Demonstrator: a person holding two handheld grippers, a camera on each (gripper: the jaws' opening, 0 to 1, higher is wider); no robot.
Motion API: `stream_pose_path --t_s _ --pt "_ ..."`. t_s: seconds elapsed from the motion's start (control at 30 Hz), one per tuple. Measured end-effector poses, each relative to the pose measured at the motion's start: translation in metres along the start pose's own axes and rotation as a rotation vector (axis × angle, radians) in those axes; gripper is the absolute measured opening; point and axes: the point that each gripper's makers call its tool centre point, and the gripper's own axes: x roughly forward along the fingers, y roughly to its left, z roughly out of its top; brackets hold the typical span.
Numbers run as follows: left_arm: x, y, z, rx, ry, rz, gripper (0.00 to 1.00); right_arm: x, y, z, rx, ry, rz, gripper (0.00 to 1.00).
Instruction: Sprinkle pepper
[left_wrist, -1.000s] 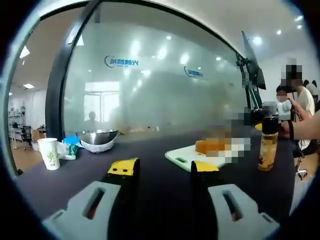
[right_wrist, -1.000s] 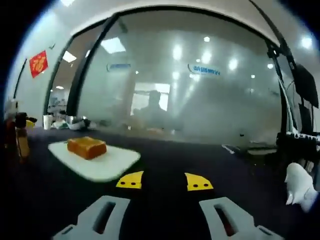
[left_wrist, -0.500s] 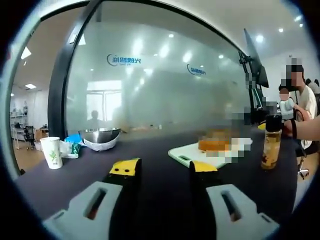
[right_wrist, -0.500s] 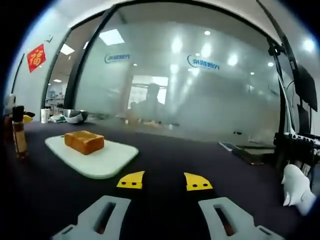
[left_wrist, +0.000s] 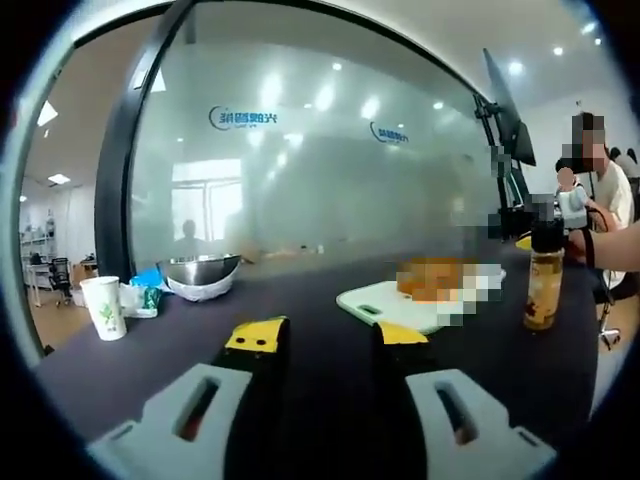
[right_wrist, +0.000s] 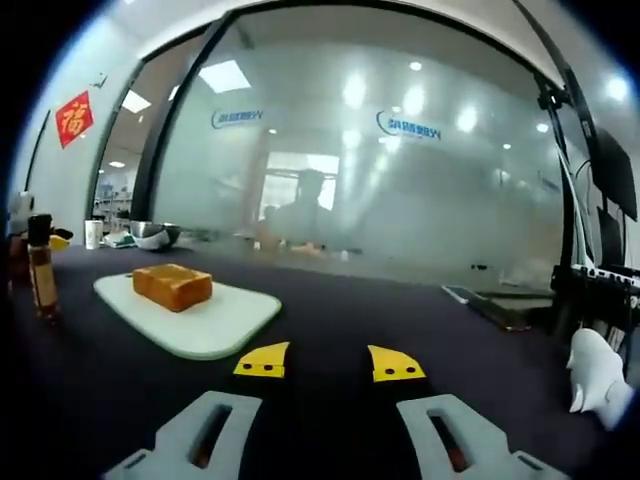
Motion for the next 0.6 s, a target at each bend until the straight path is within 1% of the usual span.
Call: stream_pose_path --t_s 0.17,0.6 --pt "-0.0025 -0.0037 -0.0003 0.003 0.006 0.004 0.27 -0.0006 0.0004 -0.0008 -0.009 0.005 0.0 0.24" --pt "-0.0021 -0.0028 -0.0008 0.005 0.004 -0.005 0.27 -0.0011 0.0024 -0.0005 -0.019 0.0 0.007 0.24"
